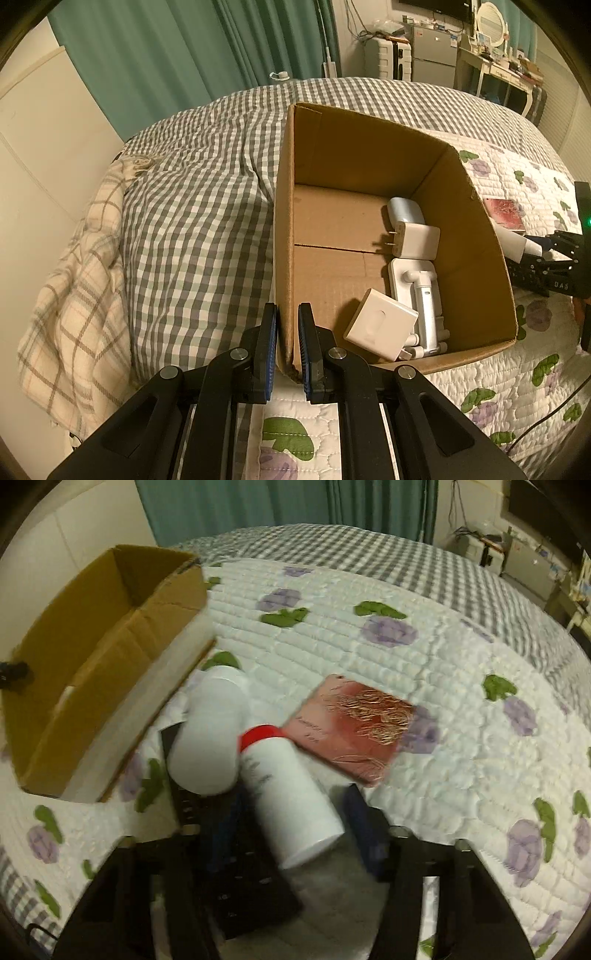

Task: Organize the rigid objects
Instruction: 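Grasp the red-capped white bottle with the right gripper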

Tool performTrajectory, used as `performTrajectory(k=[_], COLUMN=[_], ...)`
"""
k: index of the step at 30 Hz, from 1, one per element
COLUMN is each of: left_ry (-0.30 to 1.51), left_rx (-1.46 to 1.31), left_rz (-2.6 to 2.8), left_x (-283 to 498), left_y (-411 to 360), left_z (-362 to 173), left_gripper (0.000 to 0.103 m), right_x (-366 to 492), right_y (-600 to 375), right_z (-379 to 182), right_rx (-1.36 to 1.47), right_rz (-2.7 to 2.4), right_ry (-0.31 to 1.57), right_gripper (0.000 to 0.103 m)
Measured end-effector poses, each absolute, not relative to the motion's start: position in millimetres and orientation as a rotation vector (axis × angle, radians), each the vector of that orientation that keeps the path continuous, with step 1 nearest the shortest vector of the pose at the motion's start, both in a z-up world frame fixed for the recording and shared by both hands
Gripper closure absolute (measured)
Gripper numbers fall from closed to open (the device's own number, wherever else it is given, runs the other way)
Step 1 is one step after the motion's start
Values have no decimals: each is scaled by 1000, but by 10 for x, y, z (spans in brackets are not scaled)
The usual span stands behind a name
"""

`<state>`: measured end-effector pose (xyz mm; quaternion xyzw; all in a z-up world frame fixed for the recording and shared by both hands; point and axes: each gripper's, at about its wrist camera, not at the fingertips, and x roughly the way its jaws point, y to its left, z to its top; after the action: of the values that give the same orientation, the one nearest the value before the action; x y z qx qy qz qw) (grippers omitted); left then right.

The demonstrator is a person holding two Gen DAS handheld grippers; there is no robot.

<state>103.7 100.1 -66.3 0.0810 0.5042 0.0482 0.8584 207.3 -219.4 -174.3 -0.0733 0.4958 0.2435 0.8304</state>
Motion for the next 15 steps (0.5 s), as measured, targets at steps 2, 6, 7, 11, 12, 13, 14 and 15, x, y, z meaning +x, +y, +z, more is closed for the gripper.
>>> performTrajectory(k=[2,6,7,11,12,13,14,15], left_ry=[1061,1059,1060,1061,1061,1061,1061,1060], left_rx=[176,192,199,205,200,197,192,190], left_rz=[101,103,104,103,103,103,102,100], left_x=[1035,1018,1023,1018,1013,1017,1015,1012], left_y=[992,977,962,949,957,948,948,947], left_z=[-661,-665,-662,-656,-655,-652,-650,-647], left_gripper=[93,93,93,93,93,93,93,93], right_x=[2020,1833,1733,1531,1525,1520,1504,1491], right_y=[-2160,-2186,-2206,-2247,-2264,-2281,-2304,-2312], right_z=[-1719,-1612,-1569,-1501,-1478,-1439,-1393,-1363], right_rx=[-179,-201,-219,-255,-251,-246,-241,-245], right_rz=[490,426,381,305,303,296,282,278], right_ry=[1036,961,917,850,848,845,835,836], right_gripper=[54,62,63,66,66,66,66,66])
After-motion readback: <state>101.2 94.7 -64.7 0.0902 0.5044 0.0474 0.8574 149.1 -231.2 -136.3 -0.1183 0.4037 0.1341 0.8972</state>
